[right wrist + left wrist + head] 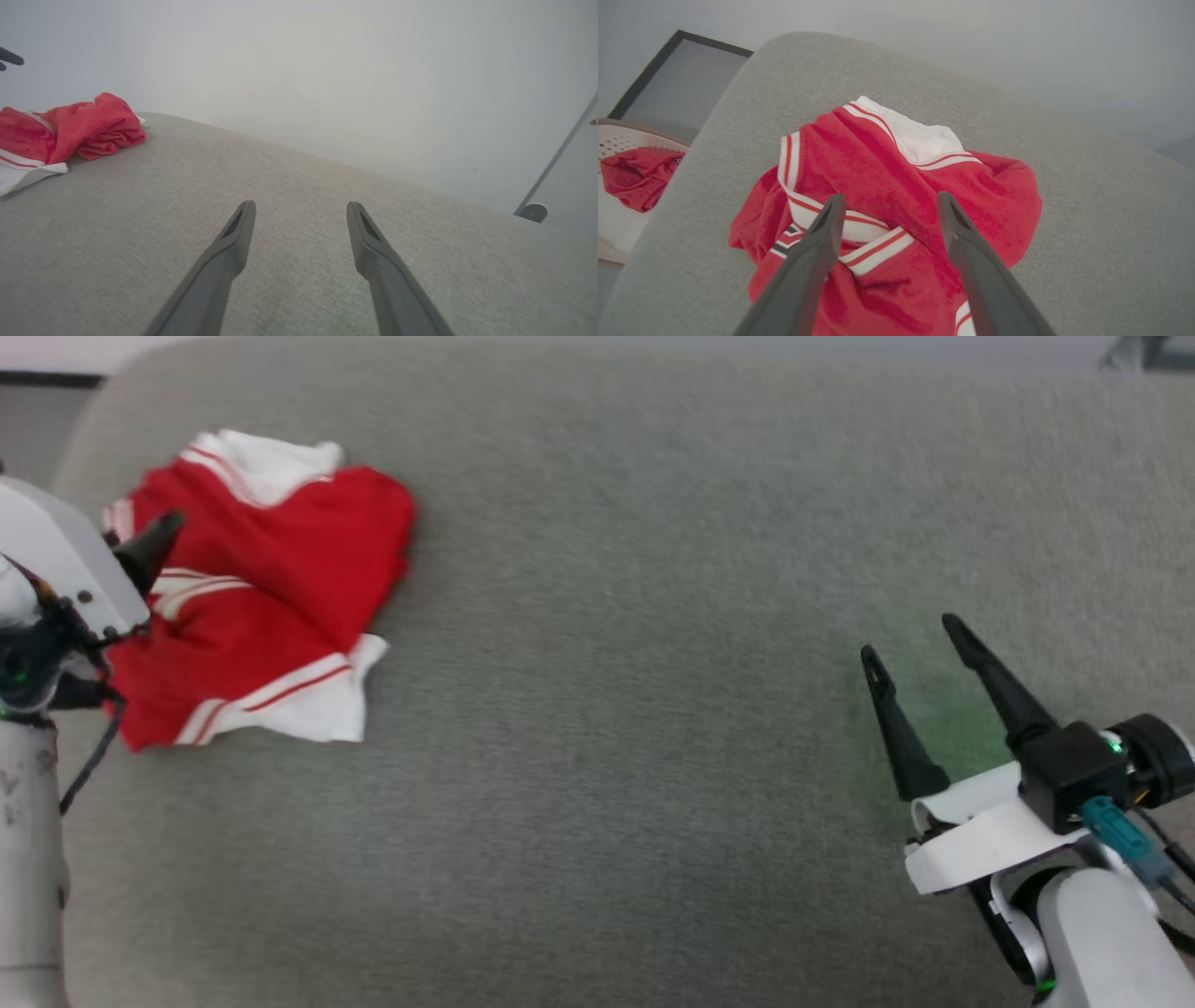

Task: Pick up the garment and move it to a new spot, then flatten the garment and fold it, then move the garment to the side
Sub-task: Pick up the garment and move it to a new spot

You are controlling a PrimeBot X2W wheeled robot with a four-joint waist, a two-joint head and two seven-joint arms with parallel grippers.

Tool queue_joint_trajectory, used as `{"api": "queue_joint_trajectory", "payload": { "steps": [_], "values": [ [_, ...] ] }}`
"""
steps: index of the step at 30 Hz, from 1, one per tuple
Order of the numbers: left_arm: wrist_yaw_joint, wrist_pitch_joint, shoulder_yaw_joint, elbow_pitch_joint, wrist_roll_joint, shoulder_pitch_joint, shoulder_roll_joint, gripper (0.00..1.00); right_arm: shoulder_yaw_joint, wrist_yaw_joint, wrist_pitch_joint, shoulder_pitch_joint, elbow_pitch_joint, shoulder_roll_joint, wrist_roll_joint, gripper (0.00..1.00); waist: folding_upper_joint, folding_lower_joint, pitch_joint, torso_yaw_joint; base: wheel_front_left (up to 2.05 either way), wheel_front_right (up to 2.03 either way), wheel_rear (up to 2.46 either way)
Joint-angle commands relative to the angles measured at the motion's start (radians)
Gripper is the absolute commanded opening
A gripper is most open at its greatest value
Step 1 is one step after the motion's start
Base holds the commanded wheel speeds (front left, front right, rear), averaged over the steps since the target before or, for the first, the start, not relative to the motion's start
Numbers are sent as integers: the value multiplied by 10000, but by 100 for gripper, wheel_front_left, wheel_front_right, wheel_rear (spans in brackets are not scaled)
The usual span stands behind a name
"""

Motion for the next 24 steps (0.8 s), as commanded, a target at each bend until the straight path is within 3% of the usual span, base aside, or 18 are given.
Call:
{"api": "queue_joint_trajectory", "payload": {
  "steps": [1, 9, 13, 17, 18, 19, 20, 24],
  "values": [
    [149, 596, -77, 514, -67, -338, 134, 100, -60, 1, 80, -144, -301, -55, 105, 100, -1, -1, 1227, -1062, 0, 0, 0],
    [622, 2280, -440, 2068, -39, -1043, 313, 100, -245, 1, 487, -12, -1527, -294, 191, 100, -1, -1, 1830, -1293, 0, 0, 0],
    [644, 2549, -689, 2698, 41, -1066, 164, 100, -303, 1, 673, 16, -1945, -336, 201, 100, -1, -1, 1967, -1313, 0, 0, 0],
    [969, 2647, -650, 3452, -68, -1045, -85, 100, -411, 1, 752, 32, -2169, -305, 204, 100, -1, -1, 2038, -1321, 0, 0, 0],
    [1025, 2614, -601, 3598, -133, -1051, -149, 71, -436, 1, 757, 53, -2198, -290, 199, 100, -1, -1, 2041, -1313, 0, 0, 0],
    [1065, 2537, -561, 3711, -166, -1101, -195, 21, -458, 1, 757, 64, -2212, -280, 185, 100, -1, -1, 2038, -1304, 0, 0, 0],
    [1099, 2494, -561, 3803, -172, -1147, -199, 0, -473, 1, 760, 79, -2203, -260, 195, 100, -1, -1, 2010, -1293, 0, 0, 0],
    [1013, 2068, -504, 3754, -167, -1418, -123, 0, -505, 1, 713, 139, -2108, -193, 230, 100, -1, -1, 1854, -1228, 0, 0, 0]
  ]
}}
